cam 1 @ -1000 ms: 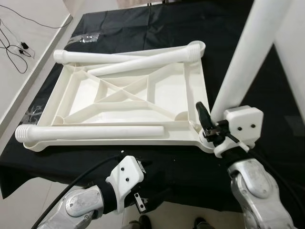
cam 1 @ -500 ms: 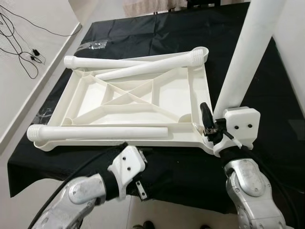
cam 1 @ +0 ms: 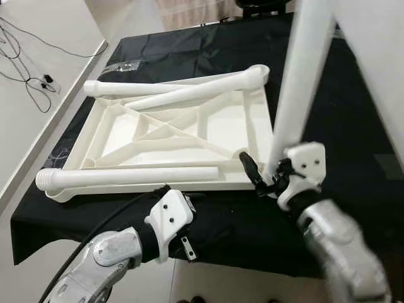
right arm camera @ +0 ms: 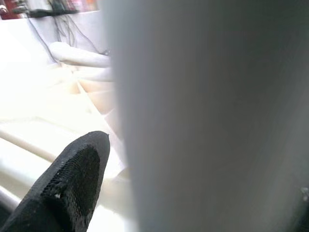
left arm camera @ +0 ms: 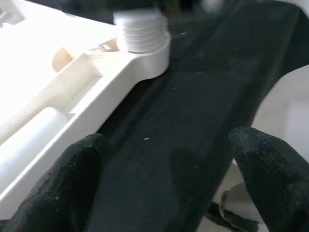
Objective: Building children table
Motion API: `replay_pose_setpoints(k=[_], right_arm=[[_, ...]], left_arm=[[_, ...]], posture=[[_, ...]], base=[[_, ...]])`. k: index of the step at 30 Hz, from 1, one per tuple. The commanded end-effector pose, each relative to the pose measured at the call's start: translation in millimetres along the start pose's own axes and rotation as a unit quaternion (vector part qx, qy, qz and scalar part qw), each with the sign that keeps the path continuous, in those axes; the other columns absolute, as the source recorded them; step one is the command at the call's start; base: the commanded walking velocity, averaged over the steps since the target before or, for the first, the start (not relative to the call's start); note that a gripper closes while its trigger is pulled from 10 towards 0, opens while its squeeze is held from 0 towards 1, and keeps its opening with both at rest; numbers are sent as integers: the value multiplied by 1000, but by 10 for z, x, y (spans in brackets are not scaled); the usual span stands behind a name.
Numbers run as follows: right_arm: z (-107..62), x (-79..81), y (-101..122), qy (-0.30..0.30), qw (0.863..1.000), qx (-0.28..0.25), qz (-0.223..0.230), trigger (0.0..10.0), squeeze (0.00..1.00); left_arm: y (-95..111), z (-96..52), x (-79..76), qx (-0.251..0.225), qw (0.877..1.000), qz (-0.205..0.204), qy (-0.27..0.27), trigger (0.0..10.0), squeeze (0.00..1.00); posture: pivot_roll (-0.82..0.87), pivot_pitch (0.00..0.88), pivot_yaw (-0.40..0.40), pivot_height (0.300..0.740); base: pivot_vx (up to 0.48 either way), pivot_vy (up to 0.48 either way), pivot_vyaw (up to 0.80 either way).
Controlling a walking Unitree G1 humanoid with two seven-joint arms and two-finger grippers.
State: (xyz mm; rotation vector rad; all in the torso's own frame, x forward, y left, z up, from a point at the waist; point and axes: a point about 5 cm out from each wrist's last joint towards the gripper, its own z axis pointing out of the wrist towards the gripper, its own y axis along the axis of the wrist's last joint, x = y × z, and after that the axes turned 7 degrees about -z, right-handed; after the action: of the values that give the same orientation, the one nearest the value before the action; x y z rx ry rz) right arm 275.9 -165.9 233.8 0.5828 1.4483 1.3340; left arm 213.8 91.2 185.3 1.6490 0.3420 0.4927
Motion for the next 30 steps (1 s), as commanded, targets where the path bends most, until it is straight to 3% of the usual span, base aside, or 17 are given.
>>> replay_pose_setpoints(k=[1, 2, 7, 8, 9, 11, 12, 16, 21, 23, 25, 26, 28, 29, 30], right_arm=[[39, 23, -30, 75, 997, -7, 21, 10000, 0], [39, 23, -30, 75, 997, -7, 21, 10000, 0], [145, -172, -21, 222, 975, -4, 3, 10000, 0], [145, -172, -21, 222, 975, -4, 3, 10000, 0], [198, -231, -53, 252, 968, 7, -4, 4902, 0], [215, -255, -64, 262, 965, 10, -6, 4902, 0], [220, -266, -75, 276, 961, 11, 0, 0, 0], [211, -279, -190, 311, 949, 36, 24, 0, 0], [174, -305, -296, 285, 955, 66, 38, 0, 0], [127, -333, -360, 249, 964, 87, 36, 0, 0], [36, -285, -423, 195, 974, 106, 43, 0, 0], [-26, -192, -474, 140, 982, 120, 52, 0, 0], [-102, -107, -522, 79, 986, 135, 61, 0, 0], [-146, -57, -560, 19, 987, 152, 58, 0, 0], [-146, -57, -560, 19, 987, 152, 58, 0, 0]], left_arm=[[-54, -13, -14, 8, 1000, -5, 3, 10000, 0], [-54, -13, -14, 8, 1000, -5, 3, 10000, 0], [-84, 7, -52, 9, 1000, -10, 4, 10000, 0], [-84, 7, -52, 9, 1000, -10, 4, 10000, 0], [-94, 7, -62, 10, 1000, -12, 7, 10000, 0], [-97, 7, -64, 10, 1000, -13, 8, 10000, 0], [-99, 5, -63, 10, 1000, -14, 11, 10000, 0], [-123, -12, -60, 7, 999, -24, 24, 10000, 0], [-181, -28, -62, 8, 999, -34, 31, 10000, 0], [-226, -45, -59, 9, 999, -39, 36, 10000, 0], [-262, -63, -44, 4, 998, -45, 48, 10000, 0], [-284, -77, -38, 3, 997, -48, 54, 10000, 0], [-306, -92, -34, 2, 997, -51, 59, 10000, 0], [-314, -102, -29, 0, 997, -52, 63, 10000, 0], [-314, -102, -29, 0, 997, -52, 63, 10000, 0]], posture=[[4, 244, 173, 740], [4, 244, 173, 740], [12, 244, 151, 740], [12, 244, 151, 740], [15, 241, 144, 740], [15, 241, 144, 740], [18, 241, 139, 740], [15, 243, 136, 740], [7, 245, 141, 740], [-3, 247, 142, 740], [-5, 249, 141, 740], [-7, 251, 137, 740], [-7, 251, 137, 740], [-7, 252, 139, 740], [-7, 252, 139, 740]], base=[[0, 0, 0], [0, 0, 0], [0, 0, 0], [0, 0, 0], [0, 0, 0], [0, 0, 0], [0, 0, 0], [0, 0, 0], [0, 0, 0], [0, 0, 0], [0, 0, 0], [0, 0, 0], [0, 0, 0], [0, 0, 0], [0, 0, 0]])
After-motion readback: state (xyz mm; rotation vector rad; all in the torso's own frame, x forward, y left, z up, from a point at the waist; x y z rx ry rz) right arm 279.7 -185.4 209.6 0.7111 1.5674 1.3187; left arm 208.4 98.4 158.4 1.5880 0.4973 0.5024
